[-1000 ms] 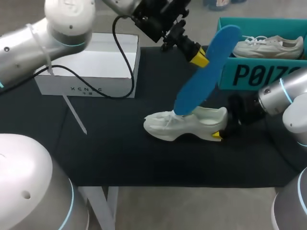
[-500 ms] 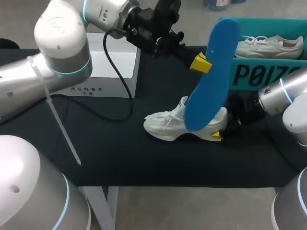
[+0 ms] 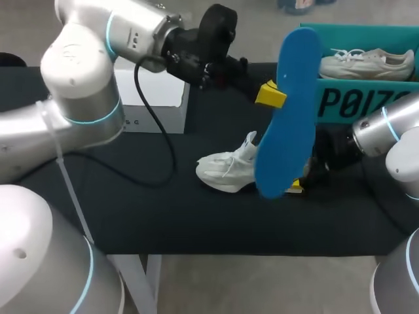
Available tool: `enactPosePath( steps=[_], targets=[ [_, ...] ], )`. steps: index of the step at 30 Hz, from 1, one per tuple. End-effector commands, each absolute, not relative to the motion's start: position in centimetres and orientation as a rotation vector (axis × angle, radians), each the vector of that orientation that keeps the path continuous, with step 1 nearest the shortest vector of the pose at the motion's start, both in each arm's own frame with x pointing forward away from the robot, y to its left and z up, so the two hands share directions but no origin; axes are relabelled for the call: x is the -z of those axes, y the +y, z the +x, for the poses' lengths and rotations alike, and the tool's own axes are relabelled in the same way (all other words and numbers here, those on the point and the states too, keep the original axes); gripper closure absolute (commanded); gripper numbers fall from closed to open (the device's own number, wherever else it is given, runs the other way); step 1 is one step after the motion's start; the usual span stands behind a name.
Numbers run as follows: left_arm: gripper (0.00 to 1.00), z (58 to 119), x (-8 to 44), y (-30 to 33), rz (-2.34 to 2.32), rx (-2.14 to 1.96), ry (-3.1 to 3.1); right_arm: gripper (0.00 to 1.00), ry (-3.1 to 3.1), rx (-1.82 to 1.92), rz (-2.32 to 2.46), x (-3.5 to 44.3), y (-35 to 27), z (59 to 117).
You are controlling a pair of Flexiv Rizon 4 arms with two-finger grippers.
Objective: Take the shoe out of the shoebox, open the shoe tongue, remove and reinsert the insole, then place the shoe into the shoebox
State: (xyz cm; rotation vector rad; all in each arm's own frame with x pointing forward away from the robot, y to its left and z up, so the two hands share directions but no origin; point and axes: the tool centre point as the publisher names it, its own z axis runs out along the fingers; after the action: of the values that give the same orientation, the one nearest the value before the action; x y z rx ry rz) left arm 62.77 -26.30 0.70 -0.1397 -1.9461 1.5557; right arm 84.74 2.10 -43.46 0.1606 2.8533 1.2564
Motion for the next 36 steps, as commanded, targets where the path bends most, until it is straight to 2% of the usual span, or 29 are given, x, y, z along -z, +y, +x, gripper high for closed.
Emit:
enactPosePath(
  steps=[1,13,30,31,33,34,36],
  targets=[
    [1.0,61.1,-1.6,-25.8,-0.129,-1.539,-1.914,1.0,2.855,-1.253,0.162,44.1,2.1,84.9],
    [1.0,56.5,-3.3,-22.4,-0.09,-1.58,-1.929,1.0,2.855,-1.253,0.162,44.1,2.1,84.9],
    [1.0,56.3,-3.4,-22.3,-0.086,-1.597,-1.914,1.0,2.855,-1.253,0.162,44.1,2.1,84.9],
    [1.0,56.3,-3.4,-22.3,-0.086,-1.597,-1.914,0.91,2.855,-1.253,0.162,44.1,2.1,84.9],
    [1.0,56.3,-3.4,-22.3,-0.086,-1.597,-1.914,0.51,2.855,-1.253,0.162,44.1,2.1,84.9],
    [1.0,56.3,-3.4,-22.3,-0.086,-1.597,-1.914,0.0,2.855,-1.253,0.162,44.1,2.1,84.9],
    [1.0,56.3,-3.4,-22.3,-0.086,-1.597,-1.914,0.0,2.855,-1.253,0.162,44.1,2.1,84.9]
  ],
)
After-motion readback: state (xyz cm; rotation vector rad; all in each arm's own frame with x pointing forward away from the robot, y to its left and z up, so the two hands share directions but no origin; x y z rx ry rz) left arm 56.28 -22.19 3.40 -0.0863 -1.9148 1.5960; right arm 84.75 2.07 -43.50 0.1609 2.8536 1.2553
